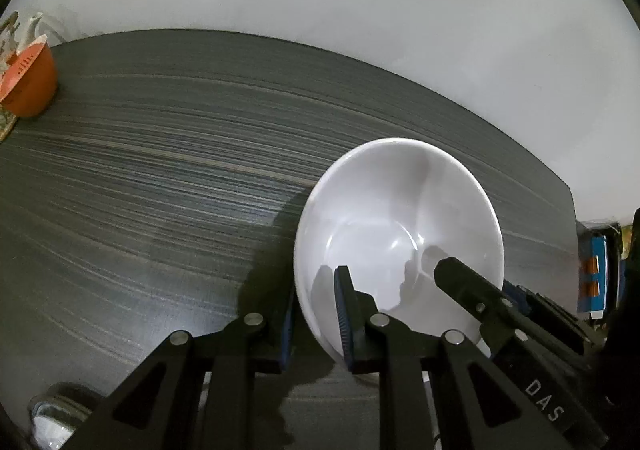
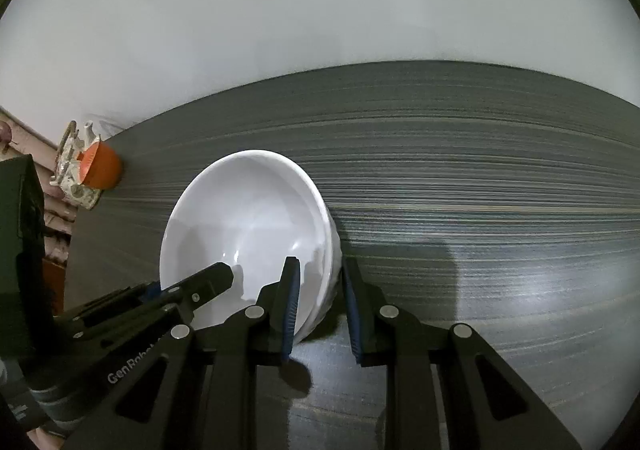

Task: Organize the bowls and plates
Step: 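Close the right gripper on the Dog bowl rim and lift it, then lower the Dog bowl into the Rabbit bowl with the right gripper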

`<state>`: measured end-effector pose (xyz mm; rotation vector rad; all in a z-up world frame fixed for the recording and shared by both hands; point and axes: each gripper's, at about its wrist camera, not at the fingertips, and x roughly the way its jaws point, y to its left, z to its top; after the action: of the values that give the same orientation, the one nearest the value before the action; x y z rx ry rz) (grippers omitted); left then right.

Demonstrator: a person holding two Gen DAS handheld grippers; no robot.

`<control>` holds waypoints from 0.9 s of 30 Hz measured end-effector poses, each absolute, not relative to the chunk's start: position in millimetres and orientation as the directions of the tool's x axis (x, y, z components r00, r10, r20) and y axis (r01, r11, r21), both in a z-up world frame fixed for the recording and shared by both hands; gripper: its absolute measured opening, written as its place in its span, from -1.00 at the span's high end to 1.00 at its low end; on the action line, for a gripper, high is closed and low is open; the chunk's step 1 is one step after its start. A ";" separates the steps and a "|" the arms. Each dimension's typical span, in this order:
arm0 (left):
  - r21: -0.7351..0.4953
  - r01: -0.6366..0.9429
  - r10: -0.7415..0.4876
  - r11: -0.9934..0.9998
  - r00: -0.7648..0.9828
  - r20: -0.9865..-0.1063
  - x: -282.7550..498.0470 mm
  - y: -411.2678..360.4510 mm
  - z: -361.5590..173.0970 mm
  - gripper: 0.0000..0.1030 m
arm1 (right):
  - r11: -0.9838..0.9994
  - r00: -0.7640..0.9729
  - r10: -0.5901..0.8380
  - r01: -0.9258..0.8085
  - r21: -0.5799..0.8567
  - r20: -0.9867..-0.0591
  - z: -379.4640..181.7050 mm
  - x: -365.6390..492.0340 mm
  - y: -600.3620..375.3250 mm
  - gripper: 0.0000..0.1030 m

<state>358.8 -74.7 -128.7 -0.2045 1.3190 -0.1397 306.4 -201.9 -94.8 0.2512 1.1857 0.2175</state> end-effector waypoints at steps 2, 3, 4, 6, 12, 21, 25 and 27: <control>-0.223 -0.004 -0.215 0.975 0.246 -0.945 354.9 -80.6 -125.4 0.64 | 0.953 0.366 0.294 -0.039 0.302 -0.883 -88.4 301.3 -203.1 0.60; -0.222 -0.002 -0.215 0.975 0.248 -0.945 357.4 -78.3 -127.4 0.65 | 0.953 0.371 0.294 -0.039 0.301 -0.881 -84.7 298.4 -204.0 0.60; -0.223 0.003 -0.217 0.975 0.251 -0.943 354.4 -80.0 -123.3 0.65 | 0.953 0.376 0.294 -0.040 0.301 -0.879 -81.1 295.8 -204.3 0.60; -0.224 0.009 -0.219 0.975 0.256 -0.942 347.7 -83.5 -117.1 0.65 | 0.954 0.384 0.290 -0.045 0.296 -0.877 -72.1 288.0 -206.4 0.60; -0.191 0.022 -0.189 0.981 0.287 -0.939 318.2 -103.1 -102.1 0.65 | 0.955 0.405 0.287 -0.047 0.294 -0.868 -46.8 260.2 -213.5 0.60; -0.211 0.065 -0.221 0.975 0.310 -0.925 273.1 -114.3 -66.2 0.64 | 0.960 0.454 0.262 -0.027 0.280 -0.852 -10.2 209.1 -221.5 0.60; -0.215 0.073 -0.227 0.974 0.324 -0.918 258.4 -111.6 -59.5 0.64 | 0.963 0.468 0.250 -0.026 0.269 -0.848 2.5 180.1 -219.4 0.60; -0.214 0.076 -0.227 0.974 0.330 -0.916 253.2 -111.2 -58.5 0.64 | 0.962 0.470 0.252 -0.024 0.273 -0.846 6.3 168.0 -218.0 0.60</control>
<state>253.2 -111.2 -58.5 -0.1417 1.2200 -0.1989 168.0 -218.0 6.3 0.2359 1.0713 0.1709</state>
